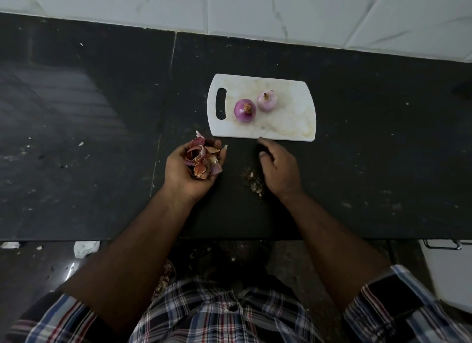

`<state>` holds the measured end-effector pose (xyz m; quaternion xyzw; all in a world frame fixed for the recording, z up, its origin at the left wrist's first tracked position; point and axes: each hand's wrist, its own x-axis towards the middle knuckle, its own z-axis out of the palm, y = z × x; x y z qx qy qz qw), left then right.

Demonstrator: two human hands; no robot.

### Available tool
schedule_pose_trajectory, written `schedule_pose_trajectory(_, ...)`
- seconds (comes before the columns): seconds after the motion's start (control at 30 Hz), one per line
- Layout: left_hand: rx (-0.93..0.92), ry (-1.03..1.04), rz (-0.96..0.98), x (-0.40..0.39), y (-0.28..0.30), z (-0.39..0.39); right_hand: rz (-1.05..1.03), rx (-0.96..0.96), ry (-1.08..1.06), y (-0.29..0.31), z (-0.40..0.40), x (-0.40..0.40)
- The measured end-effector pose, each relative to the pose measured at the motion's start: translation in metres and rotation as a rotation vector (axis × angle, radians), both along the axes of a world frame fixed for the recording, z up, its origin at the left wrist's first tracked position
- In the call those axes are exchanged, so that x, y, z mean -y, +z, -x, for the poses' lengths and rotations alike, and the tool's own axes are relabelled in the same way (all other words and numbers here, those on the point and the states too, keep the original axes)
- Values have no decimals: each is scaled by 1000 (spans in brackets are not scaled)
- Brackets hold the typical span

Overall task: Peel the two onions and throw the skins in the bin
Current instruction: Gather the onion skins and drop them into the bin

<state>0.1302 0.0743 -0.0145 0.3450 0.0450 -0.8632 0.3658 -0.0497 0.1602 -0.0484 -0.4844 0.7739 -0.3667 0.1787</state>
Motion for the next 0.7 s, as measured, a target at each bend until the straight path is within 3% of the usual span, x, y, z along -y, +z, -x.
schedule_pose_trajectory(0.1, 32, 25, -8, -1, -3, -7, -117, -42, 245, -11, -22, -5)
schedule_pose_trajectory(0.17, 40, 34, -9, -3, -5, -11, -77, -8, 338, -14, -35, -12)
schedule_pose_trajectory(0.37, 34, 43, -22, -28, -10, -21, 95, 124, 176, 2, -5, 38)
schedule_pose_trajectory(0.5, 47, 74, -29, -51, -12, -22, 59, 197, 337, -6, -13, 60)
schedule_pose_trajectory(0.63, 52, 80, -32, -82, -14, -20, 18, 103, 615, -14, -16, 38)
schedule_pose_trajectory(0.7, 47, 57, -29, -103, -12, -18, 4, 199, 654, -21, -15, 23)
